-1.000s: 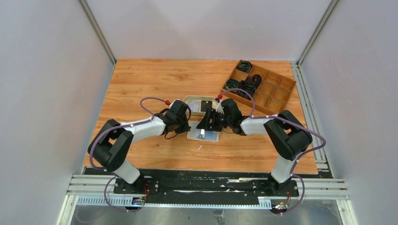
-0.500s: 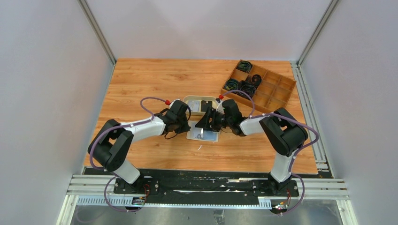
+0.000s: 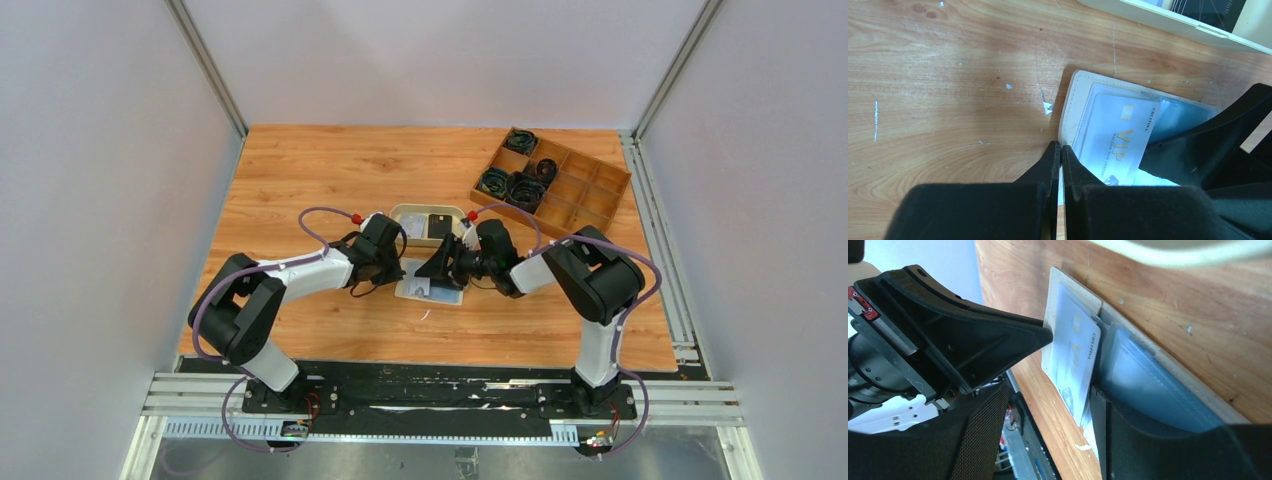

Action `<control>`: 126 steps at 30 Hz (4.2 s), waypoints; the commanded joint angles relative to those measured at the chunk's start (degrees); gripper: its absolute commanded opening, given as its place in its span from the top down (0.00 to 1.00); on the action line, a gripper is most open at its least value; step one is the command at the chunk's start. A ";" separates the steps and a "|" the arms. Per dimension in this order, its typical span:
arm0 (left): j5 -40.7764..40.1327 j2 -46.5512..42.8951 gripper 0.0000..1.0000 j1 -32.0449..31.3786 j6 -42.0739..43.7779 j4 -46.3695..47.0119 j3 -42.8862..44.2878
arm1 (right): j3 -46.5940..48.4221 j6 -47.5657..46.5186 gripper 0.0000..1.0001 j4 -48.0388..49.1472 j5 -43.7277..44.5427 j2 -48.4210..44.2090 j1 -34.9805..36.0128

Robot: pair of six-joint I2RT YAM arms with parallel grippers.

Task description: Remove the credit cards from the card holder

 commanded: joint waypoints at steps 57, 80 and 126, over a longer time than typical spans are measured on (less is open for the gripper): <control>-2.87 0.60 1.00 -0.10 1.86 -3.19 0.87 | -6.86 1.46 0.63 10.35 -2.18 3.25 -3.87; -2.43 1.22 1.00 -0.07 1.64 -2.13 0.53 | 3.56 3.73 0.57 -2.73 2.77 1.64 2.26; -2.08 1.39 1.00 0.22 2.46 -2.89 1.43 | -7.59 4.24 0.83 6.48 2.30 -0.70 -1.03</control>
